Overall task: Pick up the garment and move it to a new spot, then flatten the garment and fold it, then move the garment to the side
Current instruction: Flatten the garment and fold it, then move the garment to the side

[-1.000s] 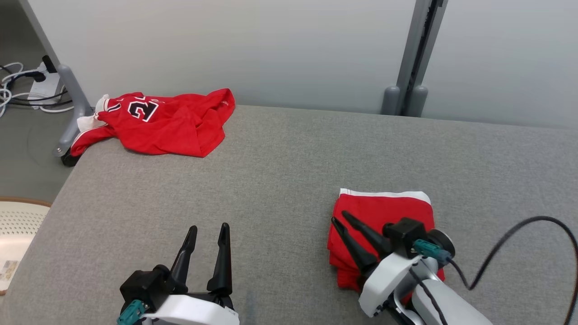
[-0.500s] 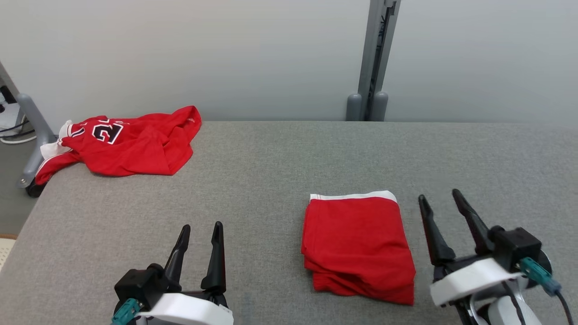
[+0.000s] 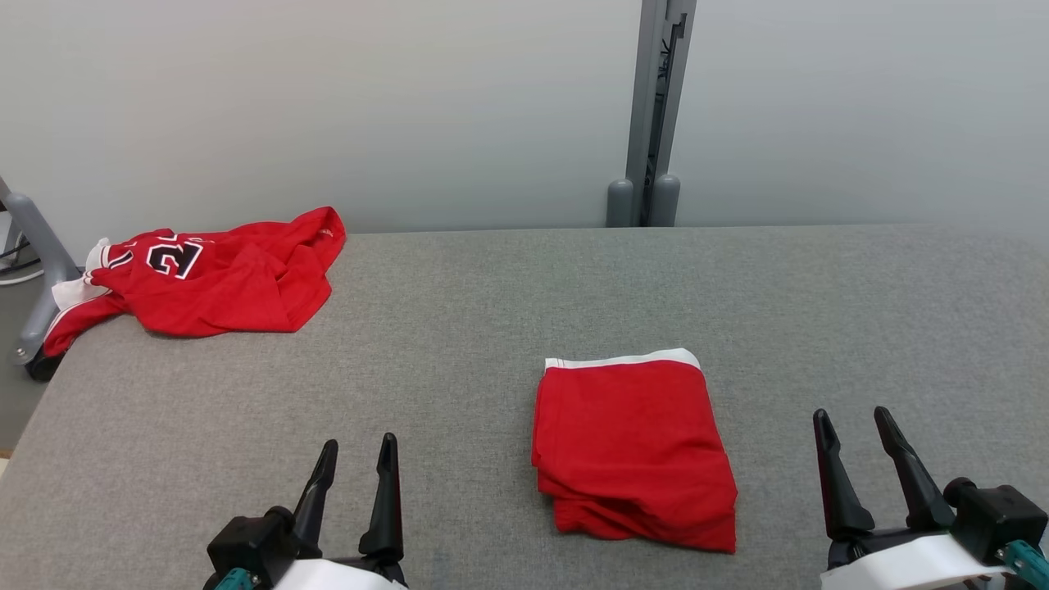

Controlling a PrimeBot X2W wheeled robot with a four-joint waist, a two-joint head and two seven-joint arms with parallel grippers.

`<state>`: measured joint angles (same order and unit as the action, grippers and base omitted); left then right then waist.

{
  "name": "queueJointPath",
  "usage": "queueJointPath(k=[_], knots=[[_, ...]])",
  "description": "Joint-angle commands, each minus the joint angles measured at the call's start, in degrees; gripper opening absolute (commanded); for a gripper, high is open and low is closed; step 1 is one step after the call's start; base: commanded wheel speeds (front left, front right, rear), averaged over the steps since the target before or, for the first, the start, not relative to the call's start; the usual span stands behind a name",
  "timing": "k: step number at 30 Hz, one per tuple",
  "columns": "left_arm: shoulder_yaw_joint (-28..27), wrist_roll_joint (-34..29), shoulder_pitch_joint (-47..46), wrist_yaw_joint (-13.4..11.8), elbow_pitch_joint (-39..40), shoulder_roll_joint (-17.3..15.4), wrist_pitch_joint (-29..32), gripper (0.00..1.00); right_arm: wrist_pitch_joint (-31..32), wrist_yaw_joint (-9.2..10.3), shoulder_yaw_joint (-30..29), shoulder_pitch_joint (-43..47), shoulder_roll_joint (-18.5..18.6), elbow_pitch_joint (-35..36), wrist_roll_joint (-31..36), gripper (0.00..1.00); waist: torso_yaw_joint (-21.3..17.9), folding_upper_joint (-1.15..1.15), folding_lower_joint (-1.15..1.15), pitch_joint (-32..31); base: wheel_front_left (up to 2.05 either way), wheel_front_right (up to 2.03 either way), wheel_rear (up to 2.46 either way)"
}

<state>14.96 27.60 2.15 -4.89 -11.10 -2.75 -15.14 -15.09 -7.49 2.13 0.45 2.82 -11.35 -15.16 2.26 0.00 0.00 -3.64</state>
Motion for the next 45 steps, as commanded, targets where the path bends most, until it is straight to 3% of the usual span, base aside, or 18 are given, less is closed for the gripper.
queueJointPath(k=[1,37,45], knots=[[-0.41,-0.83,0.21,-0.18,0.03,-0.27,0.01,1.0,-0.1,-0.01,-0.29,0.51,0.21,0.45,-0.37,1.0,0.09,0.0,0.0,-0.05,0.0,0.0,0.0],[-1.31,-6.87,-0.08,-0.2,-3.19,-0.6,0.01,1.0,0.09,-0.01,-2.11,-0.25,0.21,-2.8,1.36,1.0,1.54,0.0,0.0,-1.27,0.0,0.0,0.0],[-1.08,-7.29,-1.01,-0.14,-4.53,-0.62,0.01,1.0,7.74,-0.01,-3.77,-5.32,0.18,-9.72,1.77,1.0,4.23,0.0,0.0,-0.31,0.0,0.0,0.0]])
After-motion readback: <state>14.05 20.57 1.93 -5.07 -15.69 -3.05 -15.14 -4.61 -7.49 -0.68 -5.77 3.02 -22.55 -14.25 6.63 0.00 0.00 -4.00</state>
